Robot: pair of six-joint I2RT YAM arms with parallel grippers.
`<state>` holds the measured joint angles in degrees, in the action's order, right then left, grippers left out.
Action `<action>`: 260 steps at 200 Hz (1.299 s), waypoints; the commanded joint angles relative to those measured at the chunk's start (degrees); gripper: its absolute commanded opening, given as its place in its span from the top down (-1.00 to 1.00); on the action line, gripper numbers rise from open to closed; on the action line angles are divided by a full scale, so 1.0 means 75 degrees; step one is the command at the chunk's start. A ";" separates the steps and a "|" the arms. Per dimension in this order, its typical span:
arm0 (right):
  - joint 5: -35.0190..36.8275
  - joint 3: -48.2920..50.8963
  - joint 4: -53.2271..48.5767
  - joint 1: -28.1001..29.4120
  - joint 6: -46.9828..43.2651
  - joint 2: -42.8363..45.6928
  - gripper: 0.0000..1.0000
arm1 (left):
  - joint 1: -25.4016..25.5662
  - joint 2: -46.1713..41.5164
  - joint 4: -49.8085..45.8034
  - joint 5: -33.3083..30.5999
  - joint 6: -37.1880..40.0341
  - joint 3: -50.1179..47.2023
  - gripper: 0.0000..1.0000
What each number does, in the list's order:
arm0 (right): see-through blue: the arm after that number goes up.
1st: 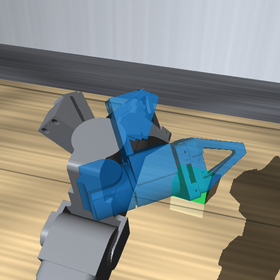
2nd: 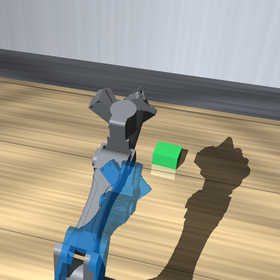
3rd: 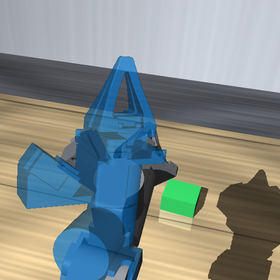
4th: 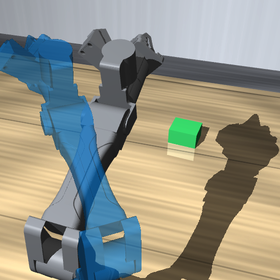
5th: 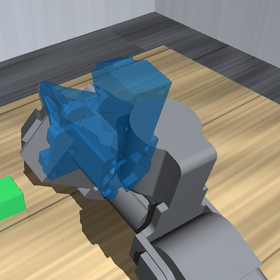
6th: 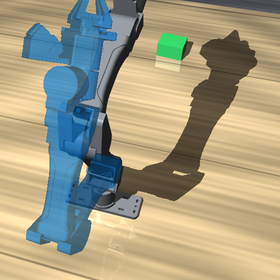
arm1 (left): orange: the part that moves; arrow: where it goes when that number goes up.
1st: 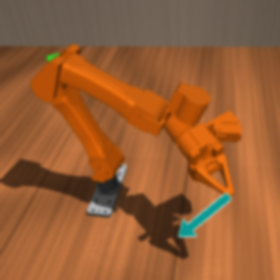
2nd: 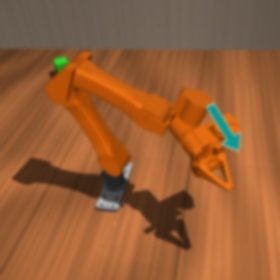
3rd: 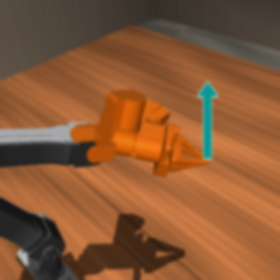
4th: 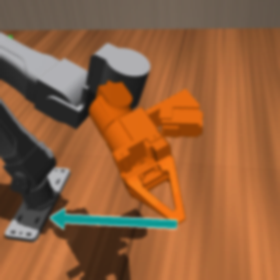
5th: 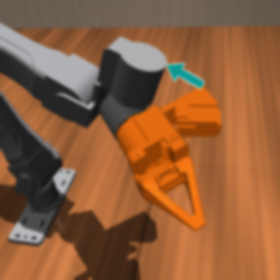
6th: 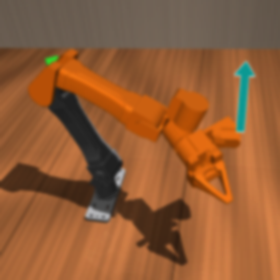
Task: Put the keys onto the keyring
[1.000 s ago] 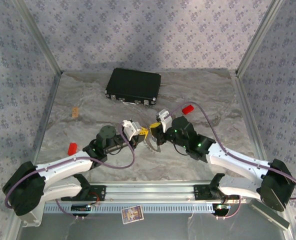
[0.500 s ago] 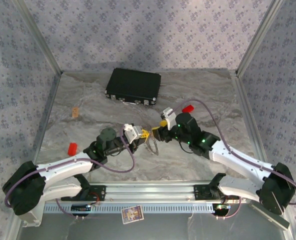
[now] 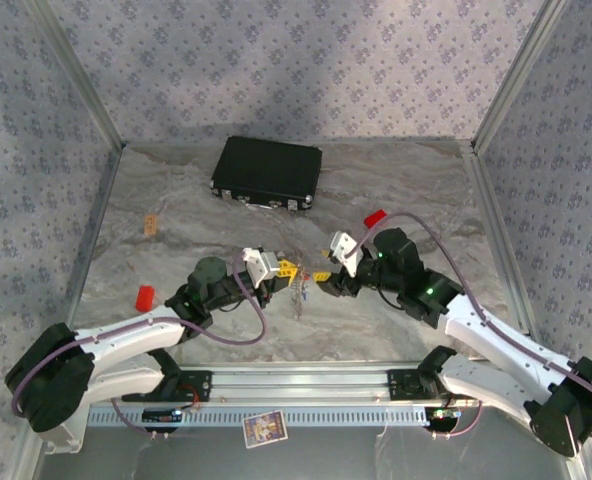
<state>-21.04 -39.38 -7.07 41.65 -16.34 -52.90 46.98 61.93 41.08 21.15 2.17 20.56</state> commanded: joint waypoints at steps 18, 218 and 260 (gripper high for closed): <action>-0.0486 0.0009 0.0021 0.0277 -0.0739 -0.0333 -0.07 | -0.0049 -0.0031 0.0792 0.0507 -0.0236 -0.0024 1.00; -0.0082 -0.0386 -0.0133 0.0642 -0.0994 -0.1046 0.82 | -0.0046 -0.0010 0.0922 0.0871 -0.0218 0.0058 1.00; 0.0164 -0.0767 -0.0861 0.0912 -0.1458 -0.1380 0.90 | -0.0036 0.0039 0.1005 0.0676 -0.0103 0.0060 1.00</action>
<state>-20.69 -42.30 -9.06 47.27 -24.10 -62.06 46.87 62.06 43.62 25.74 0.99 20.18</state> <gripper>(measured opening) 0.067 0.046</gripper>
